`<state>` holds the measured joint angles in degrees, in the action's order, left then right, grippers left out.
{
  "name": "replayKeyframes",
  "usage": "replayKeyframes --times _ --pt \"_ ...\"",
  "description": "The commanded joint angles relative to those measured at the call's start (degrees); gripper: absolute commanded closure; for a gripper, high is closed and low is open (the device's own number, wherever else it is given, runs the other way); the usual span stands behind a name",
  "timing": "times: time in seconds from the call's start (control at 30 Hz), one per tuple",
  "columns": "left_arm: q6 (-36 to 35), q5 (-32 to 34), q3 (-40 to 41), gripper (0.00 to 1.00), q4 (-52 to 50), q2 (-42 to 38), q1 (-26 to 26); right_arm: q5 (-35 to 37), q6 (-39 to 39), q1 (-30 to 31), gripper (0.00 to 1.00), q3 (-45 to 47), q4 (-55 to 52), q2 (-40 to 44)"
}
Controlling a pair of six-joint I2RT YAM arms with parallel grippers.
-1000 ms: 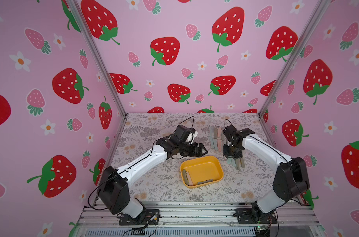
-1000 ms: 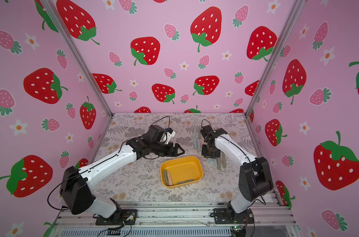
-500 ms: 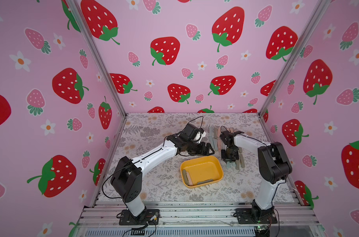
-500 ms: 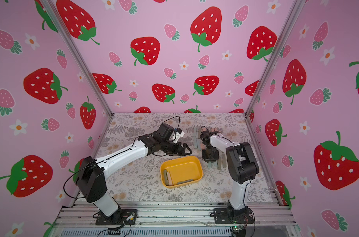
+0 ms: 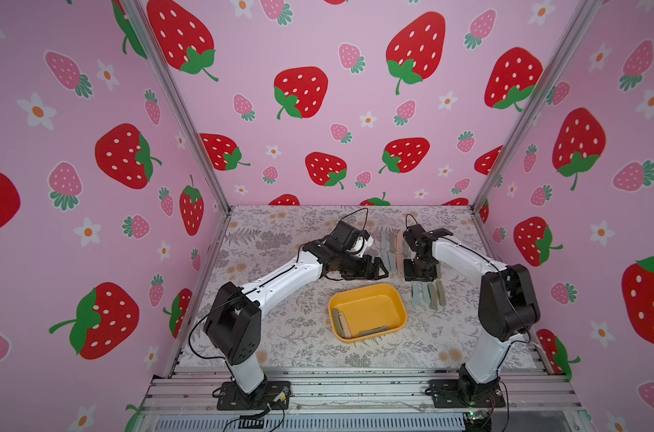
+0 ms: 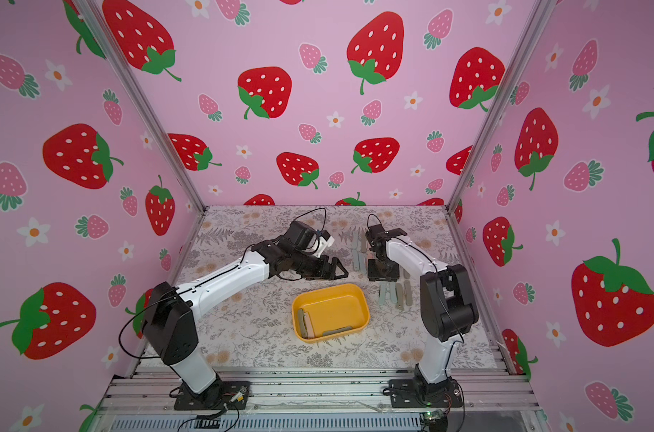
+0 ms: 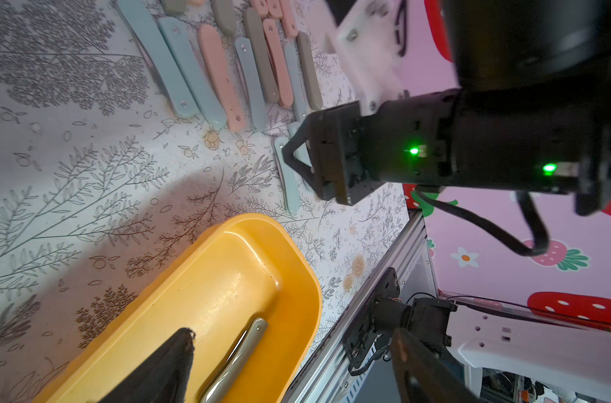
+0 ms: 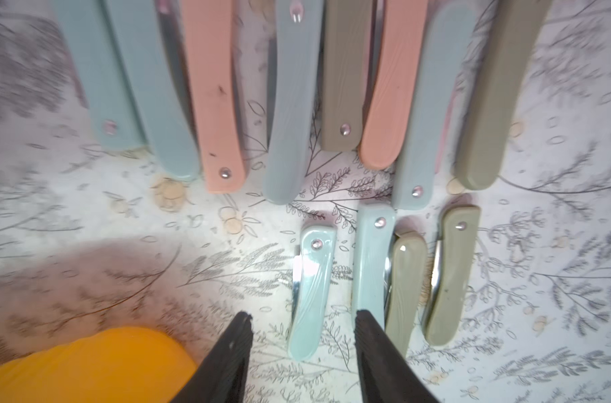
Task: Take the fruit knife out of the storage box
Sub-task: Pick up the fruit knife from the storage box.
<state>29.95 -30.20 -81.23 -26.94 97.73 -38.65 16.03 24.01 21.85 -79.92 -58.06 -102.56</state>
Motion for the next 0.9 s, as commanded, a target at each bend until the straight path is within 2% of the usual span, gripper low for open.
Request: replayKeyframes --times 0.0,0.1,0.27,0.63,0.87 --pt "-1.37 0.12 0.98 0.11 -1.63 -5.27 2.31 -4.13 1.74 1.16 0.51 -2.42 -2.99 3.67" --pt "-2.23 0.94 3.67 0.11 -3.21 -9.11 3.58 -7.13 3.37 4.19 0.53 -3.20 -2.86 5.27" --pt "-2.09 3.29 10.49 0.11 -4.97 -17.30 4.73 -6.27 5.86 12.56 0.54 -4.78 -3.30 4.16" --pt "3.57 10.58 26.56 0.11 -11.05 -41.18 5.36 -5.83 10.39 29.10 0.55 -9.62 -1.89 -5.36" --pt "5.98 13.81 31.30 0.10 -18.34 -53.63 5.36 -6.00 12.59 35.36 0.55 -11.31 -0.94 -11.07"
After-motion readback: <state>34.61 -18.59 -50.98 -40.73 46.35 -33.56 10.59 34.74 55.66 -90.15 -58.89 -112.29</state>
